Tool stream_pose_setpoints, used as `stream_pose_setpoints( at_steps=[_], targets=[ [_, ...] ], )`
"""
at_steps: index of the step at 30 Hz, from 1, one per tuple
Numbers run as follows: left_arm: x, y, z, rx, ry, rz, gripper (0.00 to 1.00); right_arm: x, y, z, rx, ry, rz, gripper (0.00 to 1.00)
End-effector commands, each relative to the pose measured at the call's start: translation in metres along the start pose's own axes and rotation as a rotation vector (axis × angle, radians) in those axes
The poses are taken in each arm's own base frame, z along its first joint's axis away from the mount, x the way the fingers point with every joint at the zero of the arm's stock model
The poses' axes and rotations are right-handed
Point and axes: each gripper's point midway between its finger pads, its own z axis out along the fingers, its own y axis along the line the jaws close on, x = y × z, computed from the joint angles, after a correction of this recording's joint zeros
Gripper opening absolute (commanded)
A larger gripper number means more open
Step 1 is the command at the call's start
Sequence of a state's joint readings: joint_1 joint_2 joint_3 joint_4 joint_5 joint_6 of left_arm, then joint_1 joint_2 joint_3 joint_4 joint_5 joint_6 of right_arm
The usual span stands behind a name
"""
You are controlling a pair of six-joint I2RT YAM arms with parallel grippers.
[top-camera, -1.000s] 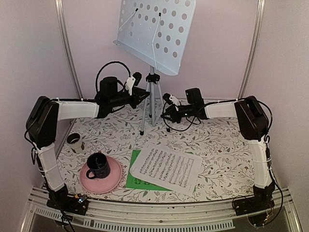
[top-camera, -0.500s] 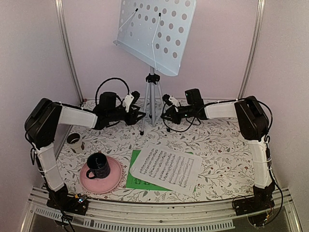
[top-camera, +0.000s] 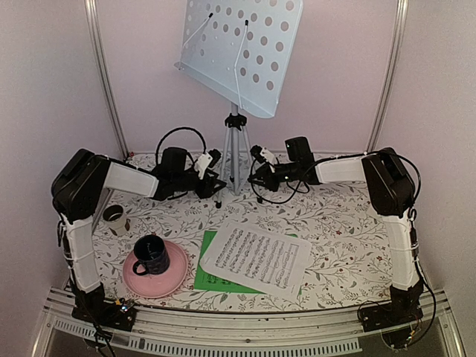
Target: Set up the instrument practice props
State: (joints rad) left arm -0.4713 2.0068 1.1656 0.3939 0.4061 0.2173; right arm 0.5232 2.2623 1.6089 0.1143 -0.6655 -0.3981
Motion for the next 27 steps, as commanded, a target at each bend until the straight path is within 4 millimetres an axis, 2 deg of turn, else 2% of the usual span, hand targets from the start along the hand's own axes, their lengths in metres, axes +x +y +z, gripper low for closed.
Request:
stream_pose_setpoints(
  at_steps=[1,5,11,14,15,22,27],
  targets=[
    [0.018,-0.002,0.009,0.021,0.048,0.007,0.47,0.006,0.0,-0.009,0.02,0.038,-0.002,0.0],
    [0.018,-0.003,0.011,0.029,0.059,0.011,0.31,0.007,-0.002,-0.011,0.032,0.044,0.007,0.0],
    [0.01,-0.004,-0.002,0.018,0.069,0.01,0.02,0.015,-0.006,-0.022,0.072,0.077,0.044,0.0],
    [0.013,-0.004,-0.007,0.002,0.079,-0.02,0.0,0.02,-0.006,-0.034,0.091,0.089,0.077,0.0],
    [0.0,-0.003,-0.015,-0.011,0.054,-0.017,0.0,0.022,-0.005,-0.038,0.098,0.093,0.082,0.0],
    [0.016,0.0,-0.034,-0.079,0.088,-0.067,0.0,0.043,-0.01,-0.061,0.169,0.166,0.117,0.0],
    [0.022,-0.002,-0.048,-0.1,0.103,-0.097,0.0,0.05,-0.012,-0.081,0.198,0.182,0.164,0.0]
  ],
)
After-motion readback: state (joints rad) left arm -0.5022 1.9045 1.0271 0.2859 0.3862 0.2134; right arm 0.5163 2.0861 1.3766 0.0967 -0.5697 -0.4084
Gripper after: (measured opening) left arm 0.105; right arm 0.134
